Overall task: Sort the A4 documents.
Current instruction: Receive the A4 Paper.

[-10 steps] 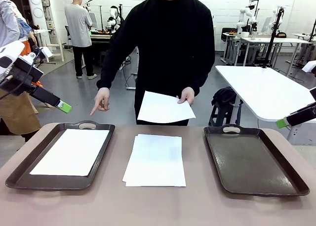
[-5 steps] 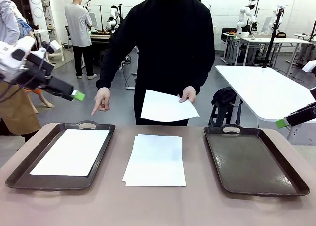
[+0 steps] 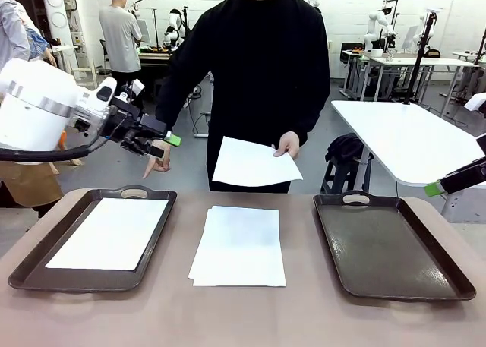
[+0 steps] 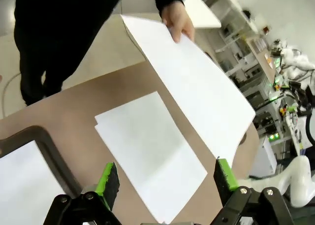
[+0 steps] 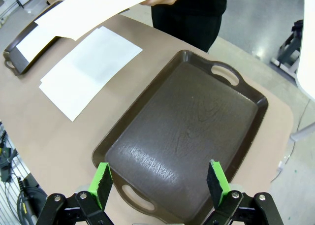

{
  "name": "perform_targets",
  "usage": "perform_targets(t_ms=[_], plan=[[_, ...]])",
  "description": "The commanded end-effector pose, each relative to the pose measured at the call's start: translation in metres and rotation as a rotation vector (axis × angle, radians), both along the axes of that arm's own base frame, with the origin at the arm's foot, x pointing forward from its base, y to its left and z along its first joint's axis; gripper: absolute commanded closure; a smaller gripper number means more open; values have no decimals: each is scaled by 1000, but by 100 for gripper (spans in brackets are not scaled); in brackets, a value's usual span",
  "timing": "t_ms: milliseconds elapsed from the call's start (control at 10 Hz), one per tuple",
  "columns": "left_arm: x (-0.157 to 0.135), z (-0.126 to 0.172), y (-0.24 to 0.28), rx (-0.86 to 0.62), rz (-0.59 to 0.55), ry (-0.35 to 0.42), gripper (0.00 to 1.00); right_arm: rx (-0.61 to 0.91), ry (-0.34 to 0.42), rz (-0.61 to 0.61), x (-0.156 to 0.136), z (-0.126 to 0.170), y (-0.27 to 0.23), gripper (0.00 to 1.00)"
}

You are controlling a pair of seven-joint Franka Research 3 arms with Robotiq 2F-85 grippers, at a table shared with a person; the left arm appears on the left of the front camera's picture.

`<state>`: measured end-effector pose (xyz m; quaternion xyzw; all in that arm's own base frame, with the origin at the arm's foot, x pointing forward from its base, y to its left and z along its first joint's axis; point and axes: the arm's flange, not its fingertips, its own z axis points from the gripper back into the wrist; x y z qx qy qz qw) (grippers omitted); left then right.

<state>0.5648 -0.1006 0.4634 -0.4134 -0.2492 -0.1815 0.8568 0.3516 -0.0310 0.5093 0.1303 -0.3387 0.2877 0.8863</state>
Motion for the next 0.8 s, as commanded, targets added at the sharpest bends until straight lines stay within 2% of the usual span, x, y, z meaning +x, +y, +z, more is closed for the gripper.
perform_targets(t_ms=[0, 300, 700], plan=[[26, 1, -4, -102, 76, 81, 0, 18, 5, 8, 1, -2, 0, 0], [48, -26, -21, -165, 97, 199, 0, 18, 5, 8, 1, -2, 0, 0], [67, -59, -52, -257, 65, 262, 0, 18, 5, 8, 1, -2, 0, 0]])
